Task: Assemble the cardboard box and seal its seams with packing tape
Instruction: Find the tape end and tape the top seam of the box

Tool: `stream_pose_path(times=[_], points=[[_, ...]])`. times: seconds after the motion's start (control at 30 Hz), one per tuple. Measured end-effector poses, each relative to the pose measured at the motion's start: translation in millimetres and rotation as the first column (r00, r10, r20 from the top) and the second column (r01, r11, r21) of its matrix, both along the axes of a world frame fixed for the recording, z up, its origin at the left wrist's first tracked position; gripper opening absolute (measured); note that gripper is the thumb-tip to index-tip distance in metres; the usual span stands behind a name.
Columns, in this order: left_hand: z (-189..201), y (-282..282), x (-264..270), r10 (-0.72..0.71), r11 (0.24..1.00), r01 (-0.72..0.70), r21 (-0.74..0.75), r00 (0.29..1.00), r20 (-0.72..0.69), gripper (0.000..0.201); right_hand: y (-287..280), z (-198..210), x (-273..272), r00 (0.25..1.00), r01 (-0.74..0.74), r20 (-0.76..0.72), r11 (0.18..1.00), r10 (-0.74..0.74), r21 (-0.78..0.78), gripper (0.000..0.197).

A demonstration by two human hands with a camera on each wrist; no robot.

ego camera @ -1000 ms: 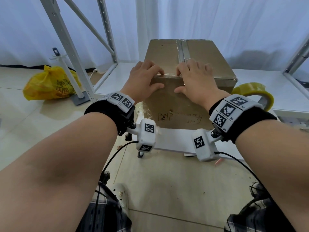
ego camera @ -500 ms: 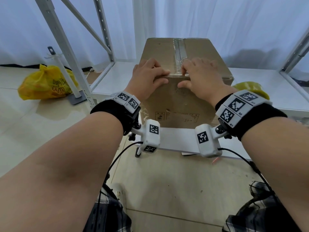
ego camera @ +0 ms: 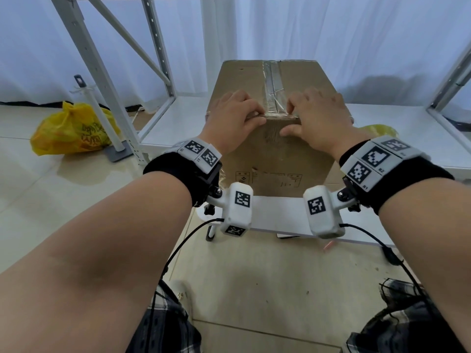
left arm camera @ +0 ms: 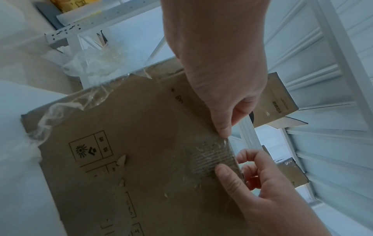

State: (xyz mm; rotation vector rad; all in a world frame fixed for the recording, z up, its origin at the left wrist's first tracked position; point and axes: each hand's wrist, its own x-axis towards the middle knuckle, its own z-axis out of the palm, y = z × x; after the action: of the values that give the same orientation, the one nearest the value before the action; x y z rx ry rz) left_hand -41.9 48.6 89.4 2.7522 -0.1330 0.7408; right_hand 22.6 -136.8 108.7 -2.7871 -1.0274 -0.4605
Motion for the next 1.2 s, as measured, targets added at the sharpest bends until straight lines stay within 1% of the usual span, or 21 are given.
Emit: stream_pose_path(times=[0.1,0.2,0.23,0.3,0.37,0.4,0.47,0.53,0.6,0.7,0.77,0.9,0.97,1.0,1.07,1.13,1.2], points=[[0,-5,3,0.021,1.000,-0.021,0.008,1.000,-0.010,0.027,0,-2,-1,0.998,0.010,0.054,0.999,-0.007,-0.042,0.042],[1,-12,5,-0.026,0.999,0.026,0.029,1.000,-0.017,0.029,-2,5,-2,1.000,-0.021,0.015,0.998,0.022,-0.059,0.046],[2,-16,7,-0.051,0.998,0.053,0.042,0.998,-0.029,0.030,-4,9,-1,0.998,-0.055,-0.023,0.998,0.054,-0.030,0.045],[6,-28,13,-0.118,0.989,0.125,0.083,0.990,-0.077,0.034,-14,15,1,0.982,-0.120,-0.130,0.986,0.134,0.112,0.037],[9,-42,23,-0.151,0.976,0.169,0.140,0.979,-0.134,0.037,-27,18,5,0.972,-0.100,-0.179,0.955,0.154,0.279,0.024],[10,-47,27,-0.143,0.974,0.165,0.156,0.979,-0.145,0.038,-33,17,7,0.976,-0.075,-0.172,0.947,0.135,0.313,0.020],[8,-55,34,-0.104,0.986,0.117,0.116,0.988,-0.110,0.036,-43,13,11,0.987,-0.034,-0.138,0.954,0.078,0.299,0.024],[2,-59,37,-0.056,0.994,0.059,0.089,0.998,-0.032,0.035,-49,10,13,0.992,0.005,-0.120,0.959,0.030,0.285,0.027],[-3,-60,37,-0.040,0.992,0.037,0.125,0.999,0.028,0.036,-52,7,15,0.993,0.024,-0.119,0.950,0.014,0.311,0.027],[-5,-58,35,-0.061,0.984,0.051,0.169,0.996,0.060,0.037,-51,3,13,0.997,0.021,-0.079,0.955,0.003,0.296,0.028],[-5,-59,35,-0.065,0.972,0.049,0.228,0.996,0.065,0.037,-50,1,10,0.998,0.009,-0.055,0.961,0.006,0.277,0.028],[-4,-67,34,-0.010,0.939,0.007,0.343,1.000,0.007,0.036,-48,-2,4,0.999,-0.004,-0.034,0.977,0.012,0.211,0.027],[-4,-71,32,0.017,0.924,-0.005,0.383,0.999,-0.029,0.038,-52,1,1,0.999,-0.001,-0.041,0.974,0.010,0.226,0.028],[-3,-73,31,0.027,0.922,-0.008,0.386,0.999,-0.044,0.039,-55,2,-1,0.999,0.013,-0.040,0.969,-0.003,0.246,0.028],[3,-75,30,0.033,0.939,-0.005,0.345,0.997,-0.076,0.039,-66,3,-1,0.996,0.087,-0.033,0.955,-0.081,0.282,0.028],[10,-76,31,-0.002,0.966,0.032,0.257,0.993,-0.117,0.038,-80,2,1,0.982,0.187,-0.041,0.932,-0.184,0.310,0.025],[13,-80,33,-0.079,0.987,0.096,0.130,0.988,-0.133,0.033,-94,-1,3,0.965,0.263,-0.087,0.906,-0.249,0.331,0.024]])
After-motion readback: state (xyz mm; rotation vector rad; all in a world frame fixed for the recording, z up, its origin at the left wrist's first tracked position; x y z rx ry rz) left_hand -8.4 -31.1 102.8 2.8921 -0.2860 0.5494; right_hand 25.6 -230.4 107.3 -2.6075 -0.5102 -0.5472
